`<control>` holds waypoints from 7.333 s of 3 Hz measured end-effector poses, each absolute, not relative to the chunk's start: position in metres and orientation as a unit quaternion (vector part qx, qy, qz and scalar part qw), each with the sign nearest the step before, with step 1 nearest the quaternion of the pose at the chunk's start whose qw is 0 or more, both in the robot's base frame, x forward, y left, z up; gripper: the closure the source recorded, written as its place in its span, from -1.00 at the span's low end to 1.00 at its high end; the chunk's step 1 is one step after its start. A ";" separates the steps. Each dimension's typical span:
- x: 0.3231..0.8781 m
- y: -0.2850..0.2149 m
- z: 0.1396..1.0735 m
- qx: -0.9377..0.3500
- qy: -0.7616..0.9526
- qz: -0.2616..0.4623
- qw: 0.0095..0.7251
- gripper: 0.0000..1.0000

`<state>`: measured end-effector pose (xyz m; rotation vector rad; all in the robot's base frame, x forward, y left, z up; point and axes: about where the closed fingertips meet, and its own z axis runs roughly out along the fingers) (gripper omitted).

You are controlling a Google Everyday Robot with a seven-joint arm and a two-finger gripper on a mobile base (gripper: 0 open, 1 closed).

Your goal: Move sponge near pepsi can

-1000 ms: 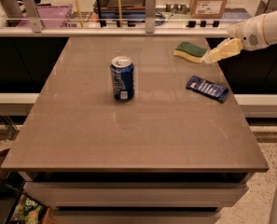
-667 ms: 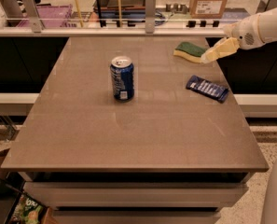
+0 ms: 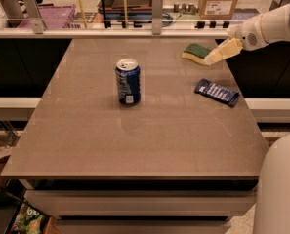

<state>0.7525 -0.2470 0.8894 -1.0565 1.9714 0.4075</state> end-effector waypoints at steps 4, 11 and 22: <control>0.786 -0.247 0.858 -0.393 0.817 0.147 0.397 -1.00; 0.796 -0.234 0.825 -0.414 0.829 0.076 0.368 0.30; 0.652 -0.187 0.897 -0.488 0.809 0.084 0.316 1.00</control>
Offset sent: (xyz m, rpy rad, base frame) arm 0.0391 0.0001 -0.0134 -0.0004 0.0453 -0.0420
